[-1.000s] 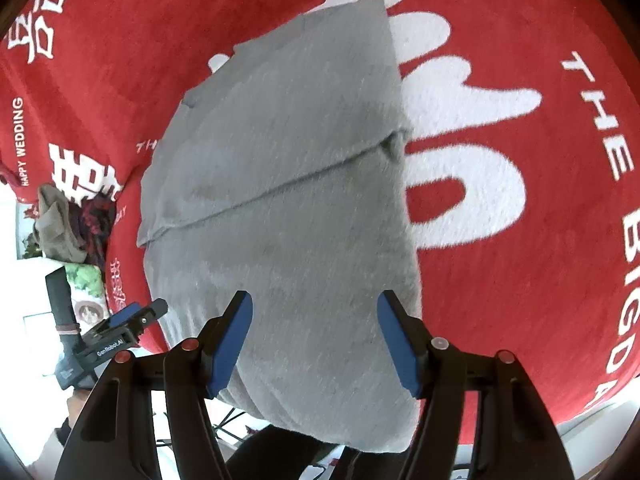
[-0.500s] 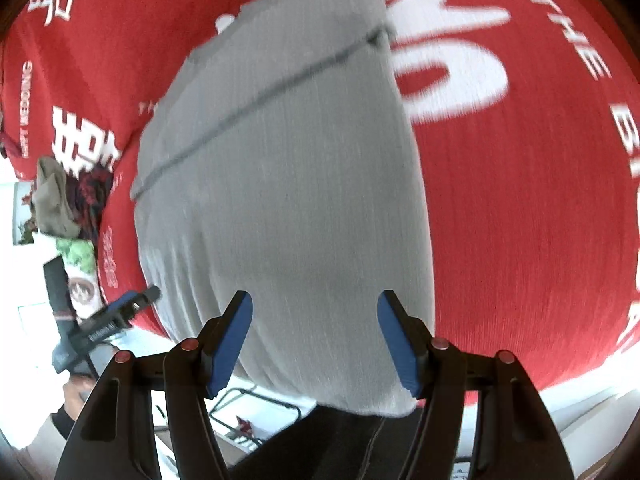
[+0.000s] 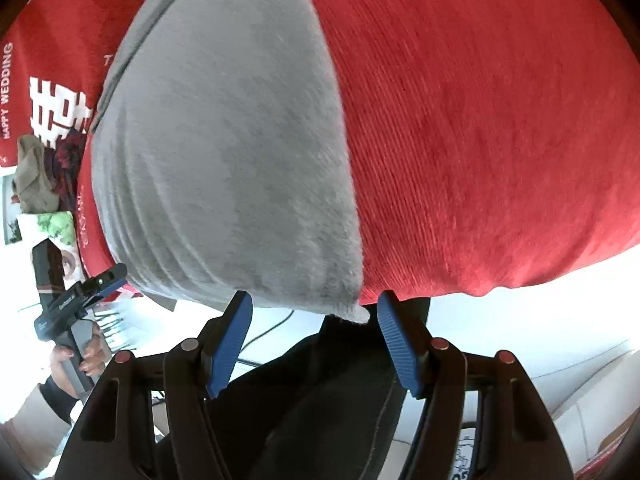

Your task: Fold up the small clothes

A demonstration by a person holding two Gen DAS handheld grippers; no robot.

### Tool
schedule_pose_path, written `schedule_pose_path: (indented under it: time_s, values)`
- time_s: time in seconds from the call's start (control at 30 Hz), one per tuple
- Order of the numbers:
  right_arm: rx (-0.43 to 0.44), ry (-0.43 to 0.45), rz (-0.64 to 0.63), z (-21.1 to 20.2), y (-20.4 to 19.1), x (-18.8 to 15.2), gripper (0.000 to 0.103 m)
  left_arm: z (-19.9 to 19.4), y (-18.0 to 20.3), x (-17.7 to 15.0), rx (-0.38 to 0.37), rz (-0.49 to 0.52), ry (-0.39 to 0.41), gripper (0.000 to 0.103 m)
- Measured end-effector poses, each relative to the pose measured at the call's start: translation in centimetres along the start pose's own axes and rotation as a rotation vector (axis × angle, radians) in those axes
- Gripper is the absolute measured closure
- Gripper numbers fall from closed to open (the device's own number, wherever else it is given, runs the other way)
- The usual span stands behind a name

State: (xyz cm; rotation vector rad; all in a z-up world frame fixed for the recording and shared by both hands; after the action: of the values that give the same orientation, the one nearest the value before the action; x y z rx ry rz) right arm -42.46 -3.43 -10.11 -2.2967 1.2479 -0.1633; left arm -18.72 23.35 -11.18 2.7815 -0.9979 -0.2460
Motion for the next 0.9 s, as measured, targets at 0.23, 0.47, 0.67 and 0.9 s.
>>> schedule_pose_path:
  time_s: [0.23,0.47,0.67,0.9]
  values:
    - [0.062,-0.024,0.01,2.3,-0.2,-0.9,0.037,1.5,2.4,-0.5,0.003,0.0,-0.011,0.031]
    - [0.238,-0.024,0.079,0.0,-2.3,-0.5,0.093,-1.9,3.3,-0.2,-0.19,0.008,-0.04,0.087]
    - [0.437,0.112,0.051,-6.1,-7.4,5.1,0.096,-6.7,6.4,4.2,-0.32,-0.005,0.069,0.087]
    - [0.429,0.219,0.057,-8.1,-8.2,15.4,0.099,-8.5,8.3,14.3,-0.274,-0.032,0.204,0.087]
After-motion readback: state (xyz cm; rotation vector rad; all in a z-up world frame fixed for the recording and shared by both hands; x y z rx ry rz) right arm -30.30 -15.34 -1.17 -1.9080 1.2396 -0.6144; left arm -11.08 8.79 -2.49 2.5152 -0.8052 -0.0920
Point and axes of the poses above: each gripper's, at about its wrist camera, not at the fingertips, and z roughly the way its jaws point, y to its right, x to its top, the point moved 6 cm from there along z, roughly the way its jaws point, and after that the axes turned 3 degrees about -z, right-handed, at the moved point
